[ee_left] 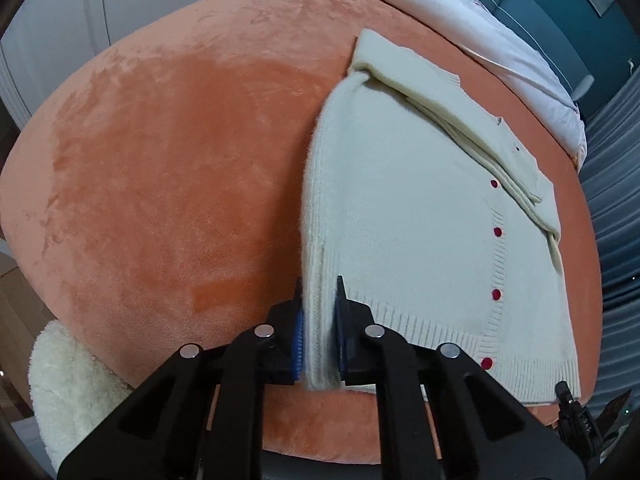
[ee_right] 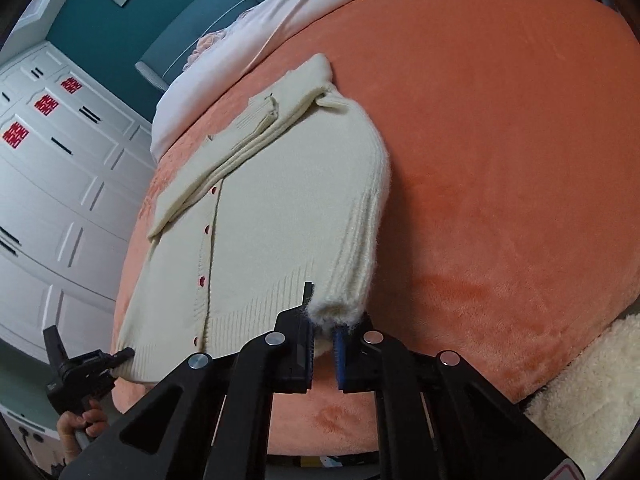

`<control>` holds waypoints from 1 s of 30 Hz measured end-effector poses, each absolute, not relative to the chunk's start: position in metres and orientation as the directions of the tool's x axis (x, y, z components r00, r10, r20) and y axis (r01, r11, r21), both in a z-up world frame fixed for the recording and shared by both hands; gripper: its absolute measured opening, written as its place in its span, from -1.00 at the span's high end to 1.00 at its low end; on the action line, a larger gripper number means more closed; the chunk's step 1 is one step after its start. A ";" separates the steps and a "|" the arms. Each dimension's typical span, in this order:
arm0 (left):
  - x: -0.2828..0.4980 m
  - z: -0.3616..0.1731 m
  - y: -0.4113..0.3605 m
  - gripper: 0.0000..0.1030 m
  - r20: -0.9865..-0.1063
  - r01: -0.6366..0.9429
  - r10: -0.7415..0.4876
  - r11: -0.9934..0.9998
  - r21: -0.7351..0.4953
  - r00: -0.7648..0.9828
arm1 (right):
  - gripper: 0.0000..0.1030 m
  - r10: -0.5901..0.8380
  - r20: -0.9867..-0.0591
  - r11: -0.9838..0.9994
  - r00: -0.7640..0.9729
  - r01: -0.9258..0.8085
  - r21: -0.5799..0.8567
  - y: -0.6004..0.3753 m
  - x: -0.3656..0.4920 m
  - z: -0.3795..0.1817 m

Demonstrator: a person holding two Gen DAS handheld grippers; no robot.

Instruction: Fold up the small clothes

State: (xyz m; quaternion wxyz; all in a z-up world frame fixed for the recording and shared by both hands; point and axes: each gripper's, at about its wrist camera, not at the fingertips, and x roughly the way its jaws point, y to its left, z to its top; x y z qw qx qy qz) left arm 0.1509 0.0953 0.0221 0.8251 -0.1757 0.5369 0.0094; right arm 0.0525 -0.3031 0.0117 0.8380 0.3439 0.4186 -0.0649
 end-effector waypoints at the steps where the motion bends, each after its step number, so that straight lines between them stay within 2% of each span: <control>1: 0.151 0.024 0.093 0.78 -0.891 -0.198 -0.163 0.943 -0.267 0.424 | 0.84 0.173 -0.749 0.762 0.639 0.395 0.513 -0.302 0.053 0.012; 8: 0.155 0.027 0.078 0.78 -0.899 -0.171 -0.110 0.965 -0.199 0.423 | 0.84 0.162 -0.761 0.763 0.628 0.410 0.500 -0.300 0.051 0.007; 30: 0.162 0.002 0.075 0.78 -0.926 -0.153 -0.041 0.983 -0.106 0.376 | 0.82 0.143 -0.815 0.777 0.561 0.447 0.444 -0.294 0.050 -0.020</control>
